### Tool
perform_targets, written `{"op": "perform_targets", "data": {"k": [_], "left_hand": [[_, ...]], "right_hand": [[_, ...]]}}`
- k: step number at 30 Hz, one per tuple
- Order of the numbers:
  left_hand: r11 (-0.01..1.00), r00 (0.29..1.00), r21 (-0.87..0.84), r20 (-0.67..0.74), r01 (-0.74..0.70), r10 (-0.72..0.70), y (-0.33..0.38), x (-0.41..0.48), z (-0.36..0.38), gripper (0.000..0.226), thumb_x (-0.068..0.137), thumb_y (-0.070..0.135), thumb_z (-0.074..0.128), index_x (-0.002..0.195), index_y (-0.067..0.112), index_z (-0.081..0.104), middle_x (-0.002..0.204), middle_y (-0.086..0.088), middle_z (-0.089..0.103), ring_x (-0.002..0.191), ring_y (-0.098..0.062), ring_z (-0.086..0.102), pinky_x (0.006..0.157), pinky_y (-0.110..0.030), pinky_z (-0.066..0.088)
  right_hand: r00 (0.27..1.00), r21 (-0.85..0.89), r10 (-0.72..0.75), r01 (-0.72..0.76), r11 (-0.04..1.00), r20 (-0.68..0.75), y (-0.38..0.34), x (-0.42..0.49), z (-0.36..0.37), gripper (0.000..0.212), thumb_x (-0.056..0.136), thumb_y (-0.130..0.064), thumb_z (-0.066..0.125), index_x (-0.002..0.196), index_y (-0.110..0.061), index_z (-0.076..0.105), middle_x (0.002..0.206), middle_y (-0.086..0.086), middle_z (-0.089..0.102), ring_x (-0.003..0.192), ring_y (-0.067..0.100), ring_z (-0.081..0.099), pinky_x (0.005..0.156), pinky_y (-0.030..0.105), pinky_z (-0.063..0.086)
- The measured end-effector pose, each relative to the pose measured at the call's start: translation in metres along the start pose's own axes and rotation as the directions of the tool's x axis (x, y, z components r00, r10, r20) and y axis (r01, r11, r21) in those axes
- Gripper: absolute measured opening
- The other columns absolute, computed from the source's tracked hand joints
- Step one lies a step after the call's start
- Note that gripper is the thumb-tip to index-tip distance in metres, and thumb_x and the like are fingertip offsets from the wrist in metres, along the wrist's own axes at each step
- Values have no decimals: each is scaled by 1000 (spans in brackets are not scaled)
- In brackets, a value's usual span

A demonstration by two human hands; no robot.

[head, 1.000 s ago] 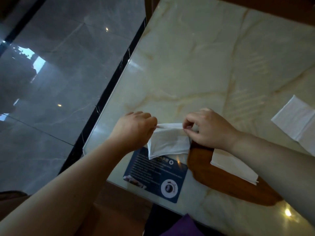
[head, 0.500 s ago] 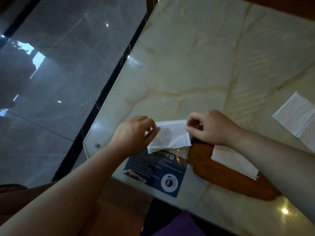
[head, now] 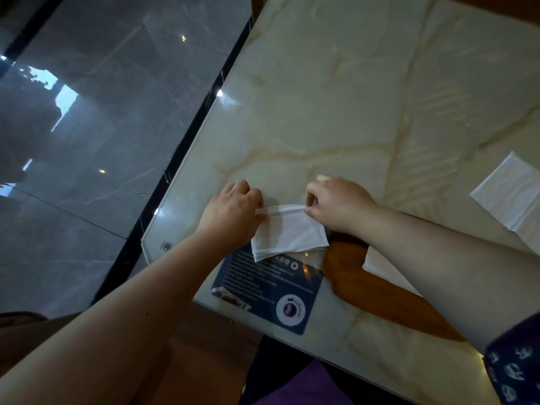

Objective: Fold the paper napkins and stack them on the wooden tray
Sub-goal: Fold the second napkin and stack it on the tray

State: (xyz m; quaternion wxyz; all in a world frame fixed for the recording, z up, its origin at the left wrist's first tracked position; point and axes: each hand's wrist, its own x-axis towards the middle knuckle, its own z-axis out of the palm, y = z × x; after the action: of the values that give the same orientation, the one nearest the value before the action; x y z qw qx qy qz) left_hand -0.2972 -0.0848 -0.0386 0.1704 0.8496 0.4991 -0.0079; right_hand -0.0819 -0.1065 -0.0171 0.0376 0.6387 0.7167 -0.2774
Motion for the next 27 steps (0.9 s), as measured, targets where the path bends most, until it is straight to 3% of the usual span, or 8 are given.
{"op": "perform_targets", "data": {"k": [4, 9, 13, 16, 19, 23, 27], "left_hand": [[999, 1000, -35, 12, -19, 19, 0, -2, -5, 14, 84, 34, 62, 89, 21, 62, 90, -1, 54, 87, -22, 52, 67, -31, 39], [958, 996, -280, 68, 67, -50, 3, -4, -21, 7, 85, 26, 61, 81, 27, 55, 78, 10, 57, 72, -11, 56, 60, -22, 38], [788, 979, -581, 143, 204, -148, 9, -4, -37, 13, 84, 24, 65, 74, 30, 58, 72, 8, 65, 63, -6, 63, 56, -20, 50], [635, 969, -732, 186, 249, -165, 20, -1, -46, 7, 84, 19, 65, 79, 23, 64, 73, 3, 70, 63, -12, 69, 58, -26, 58], [583, 968, -772, 211, 251, -138, 37, 8, -50, 7, 84, 17, 65, 79, 22, 64, 73, 4, 71, 62, -17, 70, 54, -28, 58], [610, 973, -764, 227, 210, -50, 68, 22, -47, 8, 86, 16, 64, 79, 21, 63, 72, 9, 70, 59, -16, 70, 52, -27, 58], [628, 968, -756, 252, 182, 23, 102, 34, -39, 10, 86, 14, 65, 78, 20, 63, 76, 2, 69, 59, -17, 70, 53, -33, 59]], "right_hand": [[999, 79, -35, 38, 996, -36, 3, -8, -1, 10, 85, -29, 57, 78, -24, 54, 79, -6, 51, 75, 17, 53, 58, 29, 36], [995, 316, -3, 33, 948, -95, 3, -23, -15, 8, 82, -27, 65, 77, -24, 59, 71, -14, 57, 69, 5, 56, 57, 19, 40], [988, 505, 77, 1, 863, -133, 6, -40, -28, 10, 78, -25, 70, 73, -28, 62, 70, -11, 63, 65, 0, 59, 57, 16, 43], [970, 642, 174, -25, 766, -170, 15, -57, -32, 9, 76, -23, 73, 74, -27, 64, 72, -1, 68, 68, 13, 64, 63, 29, 52], [943, 737, 279, -56, 673, -183, 28, -77, -30, 8, 76, -22, 73, 77, -25, 66, 76, 7, 70, 71, 24, 66, 62, 35, 55], [912, 823, 374, -79, 563, -169, 51, -109, -24, 8, 77, -20, 73, 76, -25, 66, 63, -11, 67, 54, 1, 56, 54, 19, 42], [864, 863, 469, -86, 498, -185, 71, -137, -17, 14, 79, -17, 71, 72, -29, 67, 59, -14, 67, 50, -1, 56, 52, 15, 41]]}}
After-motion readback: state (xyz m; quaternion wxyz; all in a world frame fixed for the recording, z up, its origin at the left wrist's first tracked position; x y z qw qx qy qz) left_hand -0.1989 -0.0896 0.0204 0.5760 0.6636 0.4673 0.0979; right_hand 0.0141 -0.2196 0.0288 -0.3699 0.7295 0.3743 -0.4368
